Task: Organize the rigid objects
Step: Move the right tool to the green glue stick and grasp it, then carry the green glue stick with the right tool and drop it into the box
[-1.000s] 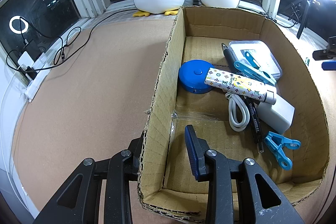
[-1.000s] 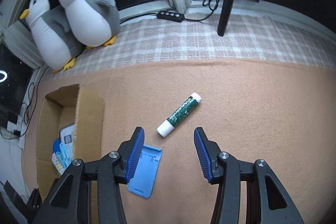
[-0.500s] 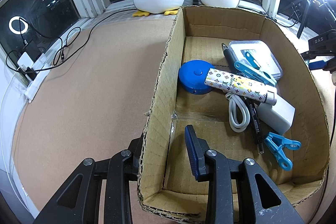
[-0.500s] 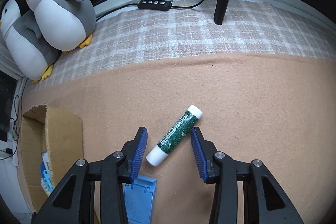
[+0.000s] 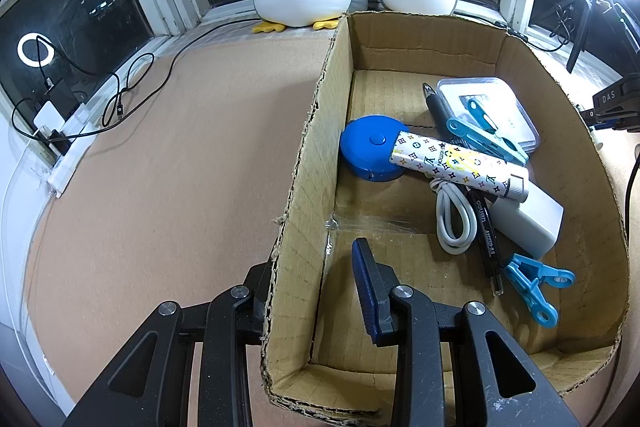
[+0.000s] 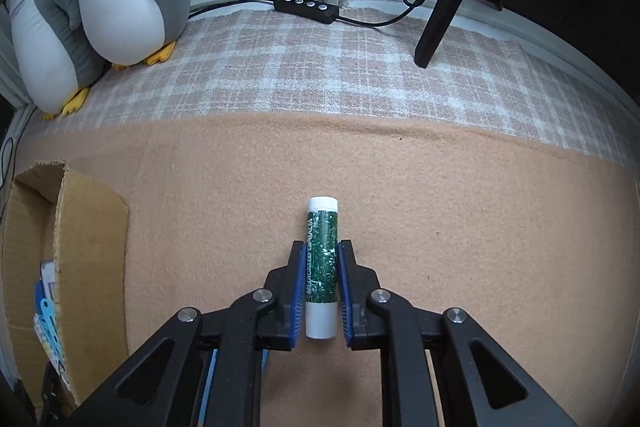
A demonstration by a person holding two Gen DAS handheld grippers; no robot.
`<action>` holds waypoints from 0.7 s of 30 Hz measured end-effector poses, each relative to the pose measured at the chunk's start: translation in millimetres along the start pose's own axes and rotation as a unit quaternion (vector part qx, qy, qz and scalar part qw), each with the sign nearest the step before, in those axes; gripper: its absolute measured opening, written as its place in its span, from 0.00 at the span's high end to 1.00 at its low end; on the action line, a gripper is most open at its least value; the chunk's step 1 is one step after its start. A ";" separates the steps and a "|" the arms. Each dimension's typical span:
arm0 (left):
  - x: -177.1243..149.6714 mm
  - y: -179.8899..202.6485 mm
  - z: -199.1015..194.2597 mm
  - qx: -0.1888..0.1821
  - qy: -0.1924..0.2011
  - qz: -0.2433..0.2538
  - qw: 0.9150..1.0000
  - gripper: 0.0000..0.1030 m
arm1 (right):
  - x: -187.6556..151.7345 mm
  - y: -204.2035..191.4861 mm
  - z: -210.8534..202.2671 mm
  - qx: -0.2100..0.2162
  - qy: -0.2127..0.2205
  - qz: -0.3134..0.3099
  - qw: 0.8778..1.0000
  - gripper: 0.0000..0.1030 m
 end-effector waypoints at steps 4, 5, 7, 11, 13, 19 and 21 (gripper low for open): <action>0.2 0.2 0.1 0.000 0.000 0.000 1.000 0.67 | -3.4 -0.8 -3.3 0.005 0.004 -0.006 1.000 0.87; 0.5 0.2 0.2 0.000 0.000 0.000 1.000 0.67 | -4.9 -0.8 -4.9 0.007 0.005 -0.006 1.000 0.87; 0.3 0.4 0.1 0.000 0.000 0.000 1.000 0.67 | -6.8 0.8 -8.0 0.010 0.008 -0.004 1.000 0.87; 0.2 0.2 0.1 0.000 0.000 0.000 1.000 0.67 | -9.5 2.5 -19.5 0.016 0.018 -0.004 1.000 0.87; 0.3 0.4 0.1 0.000 0.000 0.000 1.000 0.67 | -8.4 1.3 -25.7 0.020 0.023 -0.006 1.000 0.87; 0.6 0.4 0.2 0.000 0.000 0.000 1.000 0.67 | -1.3 -20.6 -58.6 0.047 0.054 -0.026 0.997 0.87; 0.4 0.4 0.2 0.000 0.000 0.000 1.000 0.67 | 3.5 -36.3 -71.5 0.059 0.067 -0.041 0.995 0.87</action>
Point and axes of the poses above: each gripper's, at about its wrist camera, not at the fingertips, and z roughly the way its jaws point, y to its right, x to its top, the point moved 7 cm from there along z, roughly the way its jaws point, and after that the axes turned 12 degrees about -z, right-handed, at the moved point
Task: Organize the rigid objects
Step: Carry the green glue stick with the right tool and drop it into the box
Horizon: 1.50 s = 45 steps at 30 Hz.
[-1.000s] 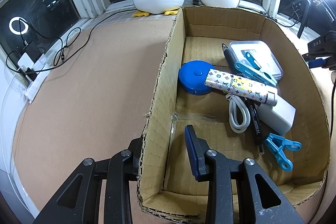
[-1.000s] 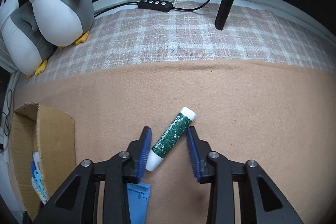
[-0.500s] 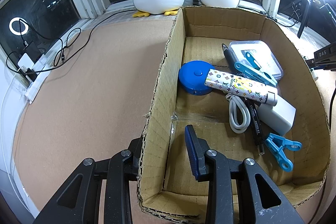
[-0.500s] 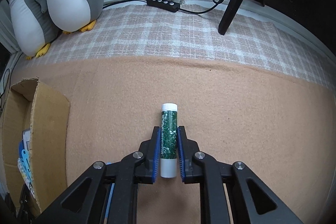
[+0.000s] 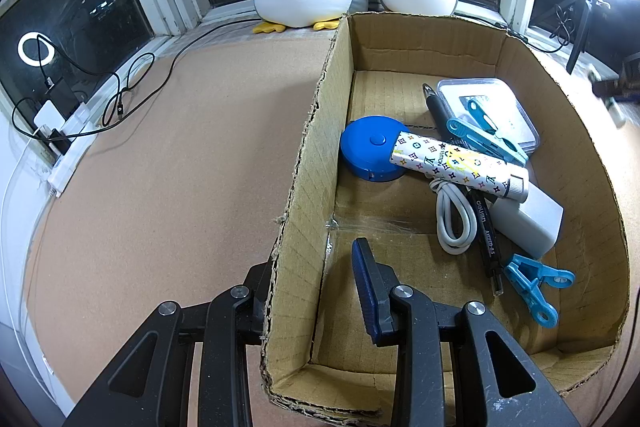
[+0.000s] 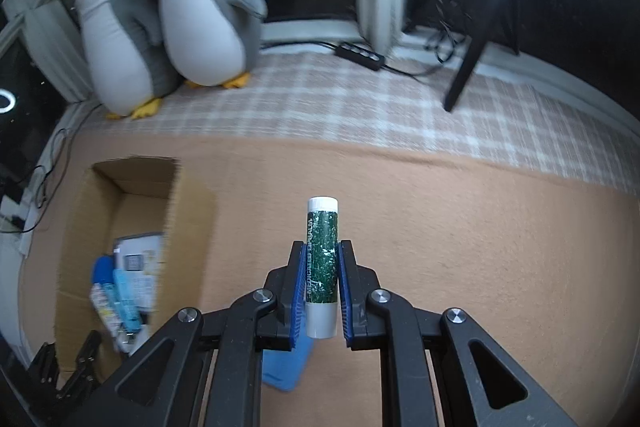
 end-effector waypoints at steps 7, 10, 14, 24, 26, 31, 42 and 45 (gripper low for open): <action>0.1 0.0 0.1 0.000 0.000 0.000 1.000 0.67 | 15.6 -64.9 -18.0 0.054 0.025 -0.050 0.997 0.87; 0.0 0.0 -0.5 0.000 0.000 -0.001 1.000 0.67 | 18.9 -91.3 -20.1 0.070 0.027 -0.073 0.994 0.87; -0.2 0.1 -0.6 -0.001 0.000 -0.002 1.000 0.67 | 22.0 -120.8 -18.8 0.089 0.028 -0.098 0.991 0.87; 0.4 0.0 -0.9 -0.001 0.000 -0.003 1.000 0.67 | 22.3 -170.6 -5.7 0.120 0.019 -0.140 0.983 0.87; 0.4 -0.1 -0.8 -0.001 0.000 -0.003 1.000 0.67 | 21.4 -176.5 -1.2 0.126 0.015 -0.143 0.982 0.87; 0.4 -0.2 -0.8 -0.001 0.000 -0.003 1.000 0.67 | 20.7 -187.2 5.6 0.132 0.010 -0.147 0.980 0.87; 0.3 -0.2 -1.0 -0.001 0.000 -0.003 1.000 0.67 | 18.5 -197.7 15.6 0.135 0.000 -0.156 0.978 0.86; -0.4 0.0 -1.4 -0.001 0.000 -0.003 1.000 0.67 | 18.8 -196.7 17.9 0.134 -0.004 -0.153 0.979 0.72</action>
Point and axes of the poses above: each gripper's, at about its wrist camera, not at the fingertips, and z roughly the way its jaws point, y to its right, x to its top, the point moved 7 cm from there along z, roughly the way its jaws point, and after that the axes turned 12 degrees about -z, right-handed, at the moved point
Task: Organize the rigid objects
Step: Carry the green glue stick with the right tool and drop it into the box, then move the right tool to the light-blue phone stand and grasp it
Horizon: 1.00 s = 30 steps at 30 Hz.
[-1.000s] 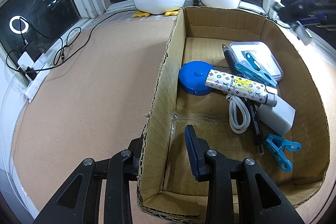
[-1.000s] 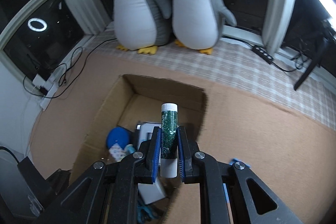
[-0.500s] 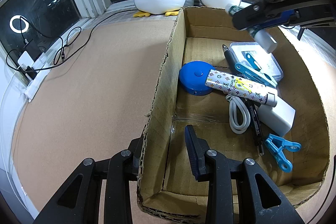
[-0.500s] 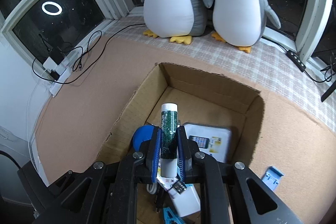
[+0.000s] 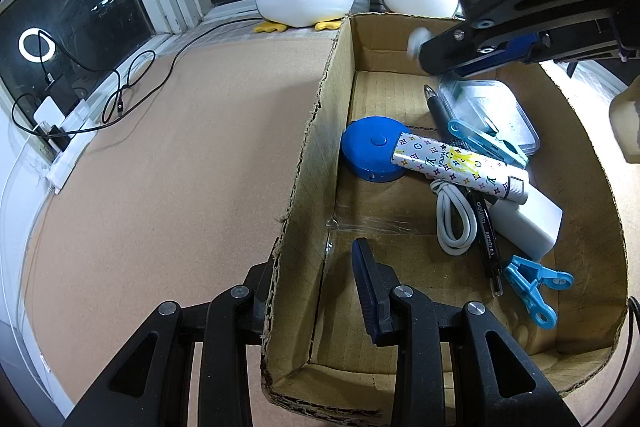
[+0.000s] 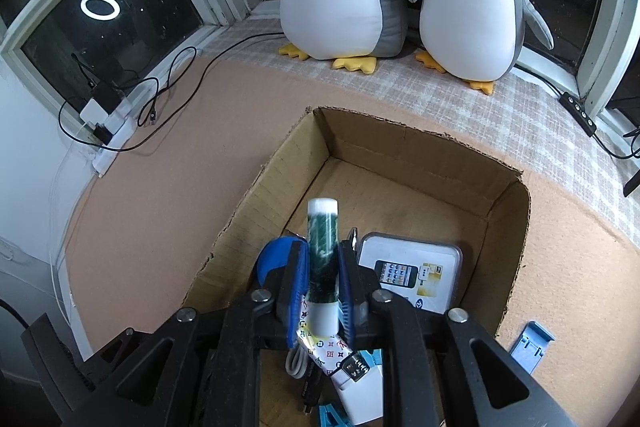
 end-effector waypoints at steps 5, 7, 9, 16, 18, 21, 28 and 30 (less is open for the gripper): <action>0.1 -0.2 -0.1 0.000 0.000 0.000 1.000 0.67 | -1.0 5.2 -3.5 -0.010 0.004 0.006 1.000 0.55; 0.2 -0.5 0.0 0.000 0.000 0.000 1.000 0.67 | -2.0 6.6 -4.3 -0.010 0.002 0.007 1.000 0.55; 0.0 -0.2 -0.2 0.000 0.000 0.000 1.000 0.67 | -3.2 8.8 -6.7 -0.011 0.002 0.008 1.000 0.55; 0.0 -0.4 -0.2 0.000 0.000 0.000 1.000 0.67 | -10.6 20.3 -21.2 -0.015 0.007 0.023 1.000 0.54; -0.4 0.0 -0.5 0.000 0.000 0.001 1.000 0.67 | -13.7 25.0 -27.2 -0.016 0.010 0.027 0.999 0.54; -0.7 0.2 -0.8 0.000 0.000 0.001 1.000 0.67 | -20.2 35.7 -37.8 -0.019 0.014 0.043 0.999 0.54; -0.5 0.5 -0.5 0.000 0.001 0.000 1.000 0.67 | -40.8 63.2 -59.6 -0.034 0.018 0.076 0.996 0.54; -0.7 1.3 -0.6 0.000 0.001 0.000 1.000 0.67 | -49.7 75.1 -64.5 -0.043 0.018 0.090 0.995 0.54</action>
Point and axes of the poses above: each gripper's, at about its wrist camera, not at the fingertips, and z roughly the way its jaws point, y to its right, x to its top, the point moved 7 cm from there along z, roughly the way its jaws point, and after that the axes turned 12 degrees about -z, right-handed, at the moved point
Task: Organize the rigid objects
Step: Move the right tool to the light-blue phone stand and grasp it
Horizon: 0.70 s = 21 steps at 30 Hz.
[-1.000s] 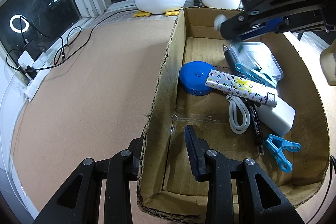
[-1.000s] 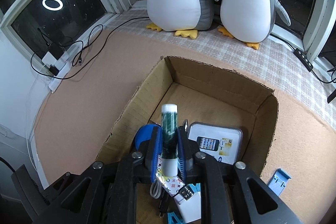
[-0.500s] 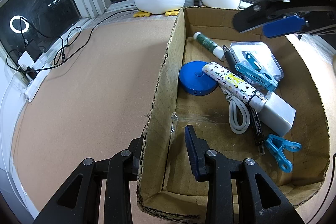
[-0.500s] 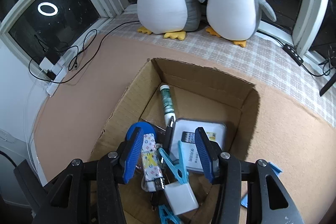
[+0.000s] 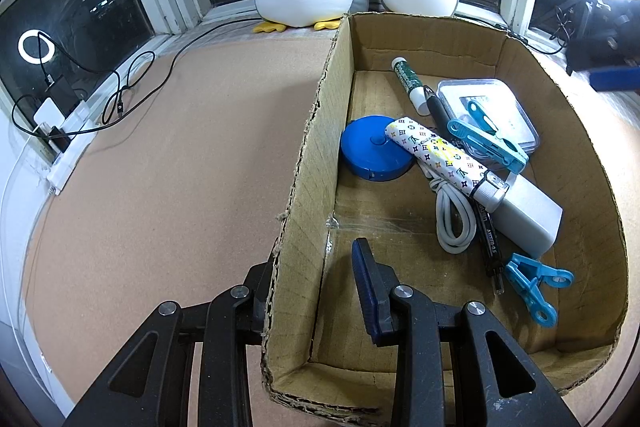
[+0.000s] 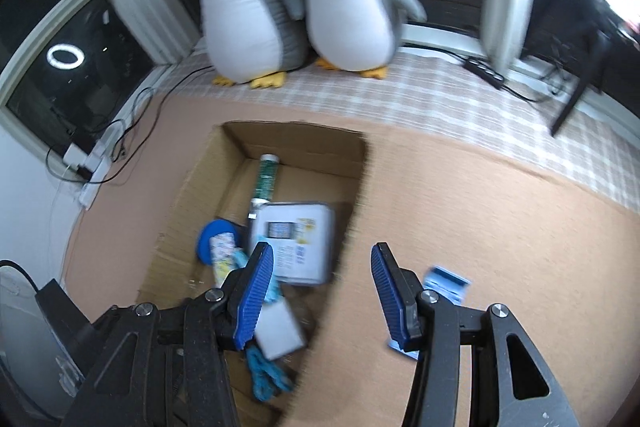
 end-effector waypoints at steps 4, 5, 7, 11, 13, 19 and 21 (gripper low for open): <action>0.1 -0.5 0.1 0.000 0.000 0.000 1.000 0.67 | -16.7 26.2 -0.4 -0.014 -0.014 0.030 0.999 0.54; 0.1 -0.6 0.2 0.000 0.000 0.000 1.000 0.67 | -20.7 32.8 0.8 -0.015 -0.020 0.040 0.999 0.54; 0.2 -0.7 0.1 0.000 0.000 0.000 1.000 0.67 | -27.5 44.4 3.1 -0.017 -0.029 0.060 0.998 0.54; -0.3 0.0 0.1 -0.001 0.000 0.000 1.000 0.67 | -40.1 62.9 9.0 -0.018 -0.045 0.101 0.994 0.54; -0.4 0.2 0.0 -0.001 0.000 -0.001 1.000 0.67 | -44.2 66.2 12.1 -0.023 -0.053 0.104 0.993 0.54; -0.5 -0.4 0.2 -0.003 -0.001 -0.002 1.000 0.67 | -54.1 71.5 30.0 -0.024 -0.085 0.117 0.989 0.54; -0.6 -0.5 0.2 -0.004 -0.001 -0.003 1.000 0.67 | -57.6 72.0 38.5 -0.022 -0.098 0.122 0.987 0.54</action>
Point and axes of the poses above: each gripper's, at about its wrist camera, not at the fingertips, and z roughly the way its jaws point, y to its right, x to its top, the point moved 7 cm from there along z, roughly the way its jaws point, and after that the axes turned 12 degrees about -z, right-handed, at the moved point
